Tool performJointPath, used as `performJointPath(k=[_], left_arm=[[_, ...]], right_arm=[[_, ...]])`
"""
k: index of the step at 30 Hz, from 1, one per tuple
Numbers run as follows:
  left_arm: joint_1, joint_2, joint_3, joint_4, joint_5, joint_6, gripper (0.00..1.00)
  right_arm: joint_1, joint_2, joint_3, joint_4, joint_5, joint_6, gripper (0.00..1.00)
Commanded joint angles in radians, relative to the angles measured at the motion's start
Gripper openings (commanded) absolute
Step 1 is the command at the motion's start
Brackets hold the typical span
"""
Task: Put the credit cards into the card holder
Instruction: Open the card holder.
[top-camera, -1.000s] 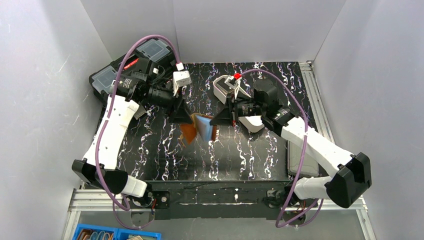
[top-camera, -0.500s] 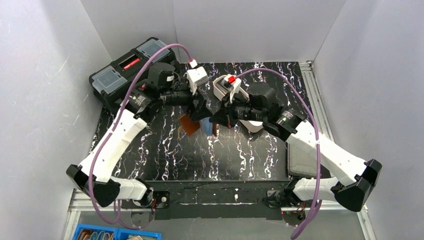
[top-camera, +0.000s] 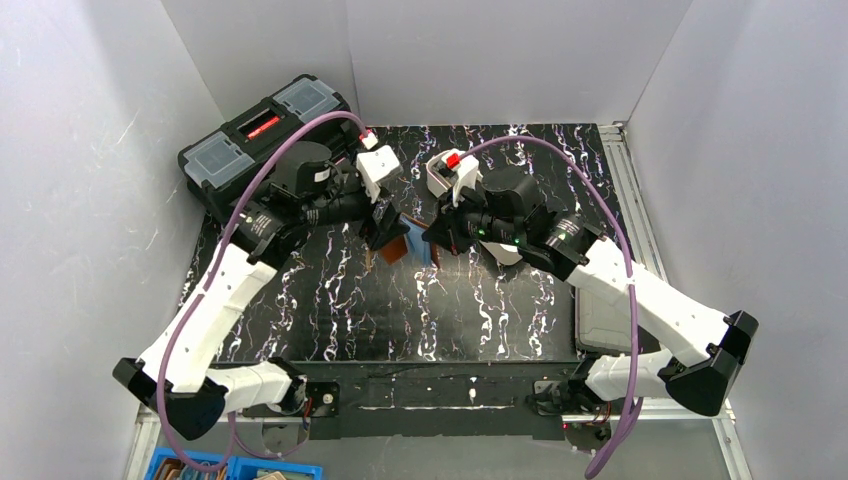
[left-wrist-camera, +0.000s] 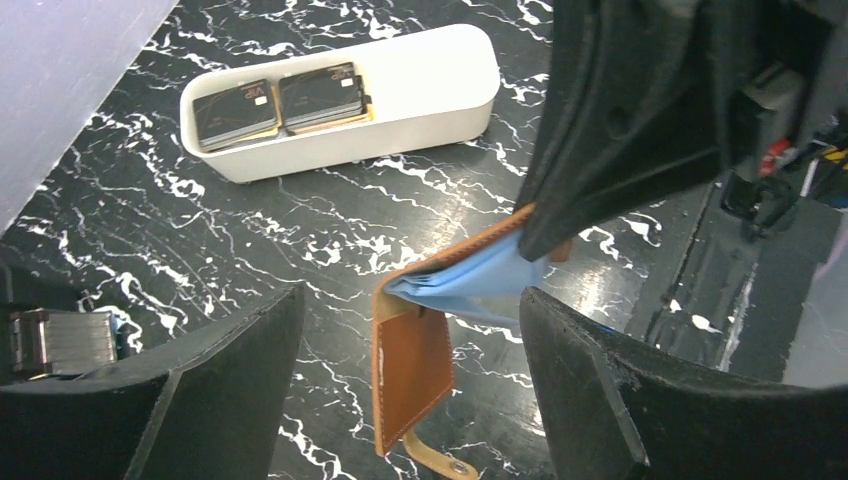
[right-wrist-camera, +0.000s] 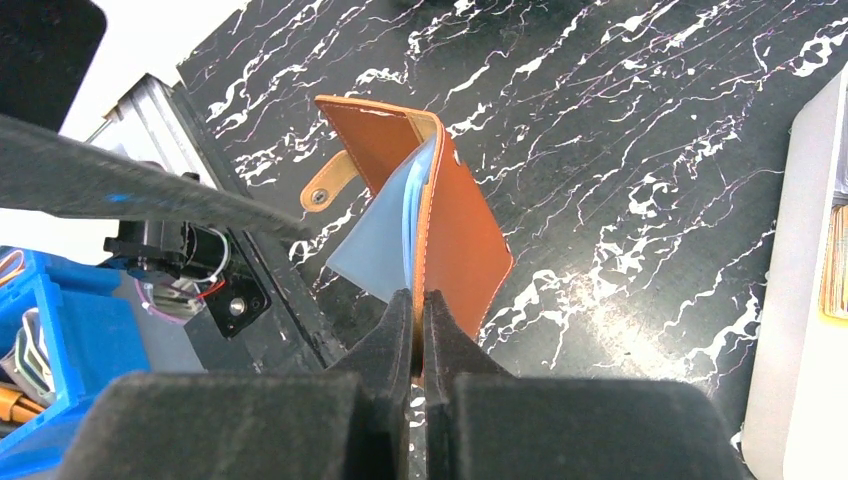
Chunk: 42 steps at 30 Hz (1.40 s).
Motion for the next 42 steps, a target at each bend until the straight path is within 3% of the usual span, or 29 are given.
performJointPath(k=[1, 5, 11, 23, 33, 42], left_arm=[[-0.001, -0.025, -0.012, -0.048, 0.091, 0.016, 0.78], [-0.004, -0.015, -0.021, -0.041, 0.096, 0.018, 0.78], [-0.027, -0.014, -0.073, 0.013, -0.022, 0.047, 0.77], [-0.027, -0.049, -0.115, -0.076, -0.144, 0.177, 0.71], [0.027, -0.021, -0.074, -0.157, -0.047, 0.200, 0.40], [0.134, 0.048, 0.047, -0.334, 0.190, 0.234, 0.00]], right_arm=[[0.003, -0.001, 0.058, 0.024, 0.010, -0.014, 0.01], [0.003, 0.011, 0.081, 0.007, 0.009, -0.007, 0.01], [0.003, 0.025, 0.095, 0.000, 0.003, 0.007, 0.01], [0.003, 0.010, 0.071, 0.022, -0.032, -0.001, 0.01], [-0.056, -0.044, -0.035, 0.136, -0.266, 0.026, 0.01], [-0.225, -0.045, -0.168, 0.344, -0.645, 0.198, 0.01]])
